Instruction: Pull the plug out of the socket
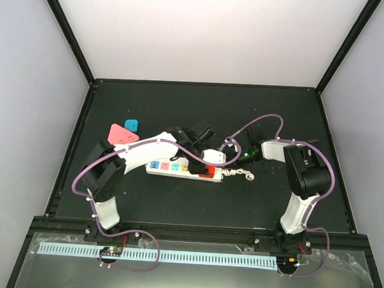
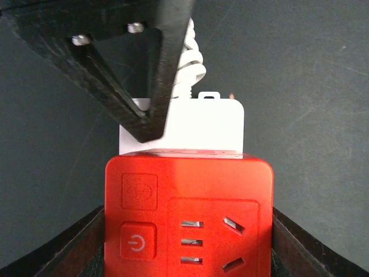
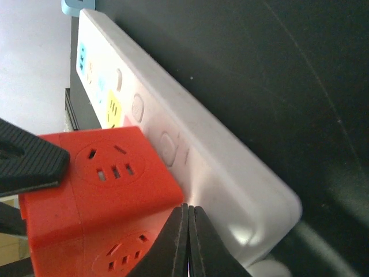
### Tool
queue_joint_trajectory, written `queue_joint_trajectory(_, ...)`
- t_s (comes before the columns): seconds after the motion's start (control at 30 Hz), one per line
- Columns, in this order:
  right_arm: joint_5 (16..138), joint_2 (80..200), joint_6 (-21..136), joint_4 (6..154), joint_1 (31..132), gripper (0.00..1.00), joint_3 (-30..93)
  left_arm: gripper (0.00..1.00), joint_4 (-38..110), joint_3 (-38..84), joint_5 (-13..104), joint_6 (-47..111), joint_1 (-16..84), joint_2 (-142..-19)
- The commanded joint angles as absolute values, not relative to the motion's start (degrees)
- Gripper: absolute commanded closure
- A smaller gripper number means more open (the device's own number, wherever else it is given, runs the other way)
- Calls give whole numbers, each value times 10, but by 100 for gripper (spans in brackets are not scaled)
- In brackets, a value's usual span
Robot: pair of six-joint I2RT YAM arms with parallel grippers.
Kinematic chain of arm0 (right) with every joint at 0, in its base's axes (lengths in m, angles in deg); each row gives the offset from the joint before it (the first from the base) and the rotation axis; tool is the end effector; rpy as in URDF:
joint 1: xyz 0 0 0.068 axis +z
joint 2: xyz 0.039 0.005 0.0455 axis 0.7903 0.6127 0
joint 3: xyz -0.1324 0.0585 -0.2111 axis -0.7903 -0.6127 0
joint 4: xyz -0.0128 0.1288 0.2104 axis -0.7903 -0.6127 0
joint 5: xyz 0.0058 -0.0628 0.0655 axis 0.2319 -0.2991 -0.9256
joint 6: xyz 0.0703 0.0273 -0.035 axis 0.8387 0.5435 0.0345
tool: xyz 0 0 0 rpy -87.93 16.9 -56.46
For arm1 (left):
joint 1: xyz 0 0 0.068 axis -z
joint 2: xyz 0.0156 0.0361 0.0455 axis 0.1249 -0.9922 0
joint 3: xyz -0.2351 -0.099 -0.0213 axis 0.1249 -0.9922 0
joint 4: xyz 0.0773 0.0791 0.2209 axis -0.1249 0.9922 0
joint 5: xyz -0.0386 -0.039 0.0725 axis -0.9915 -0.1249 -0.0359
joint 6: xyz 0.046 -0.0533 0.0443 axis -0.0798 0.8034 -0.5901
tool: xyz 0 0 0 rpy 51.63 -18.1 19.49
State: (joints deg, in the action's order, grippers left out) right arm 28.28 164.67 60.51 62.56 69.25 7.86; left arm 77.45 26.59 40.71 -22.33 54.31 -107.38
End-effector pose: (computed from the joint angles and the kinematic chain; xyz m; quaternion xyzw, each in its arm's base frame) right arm 0.2747 0.1474 0.0920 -0.1304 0.8635 0.4865 0.0264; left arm 0.2351 -0.2776 0.1718 0.7014 0.6735 -0.1200 0.2002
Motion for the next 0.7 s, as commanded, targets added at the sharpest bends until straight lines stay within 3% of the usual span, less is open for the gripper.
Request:
queue_joint_trajectory(0.0, 280, 1609, 596, 610, 701, 94, 70, 73, 687, 260, 438, -237, 551, -1044)
queue_joint_trajectory(0.2, 260, 1578, 600, 604, 704, 87, 65, 74, 660, 242, 446, -218, 551, -1051)
queue_joint_trajectory(0.4, 280, 1612, 600, 603, 732, 87, 68, 74, 654, 262, 453, -196, 550, -1062)
queue_joint_trajectory(0.67, 339, 1675, 616, 600, 731, 90, 96, 74, 693, 281, 367, -197, 549, -1048)
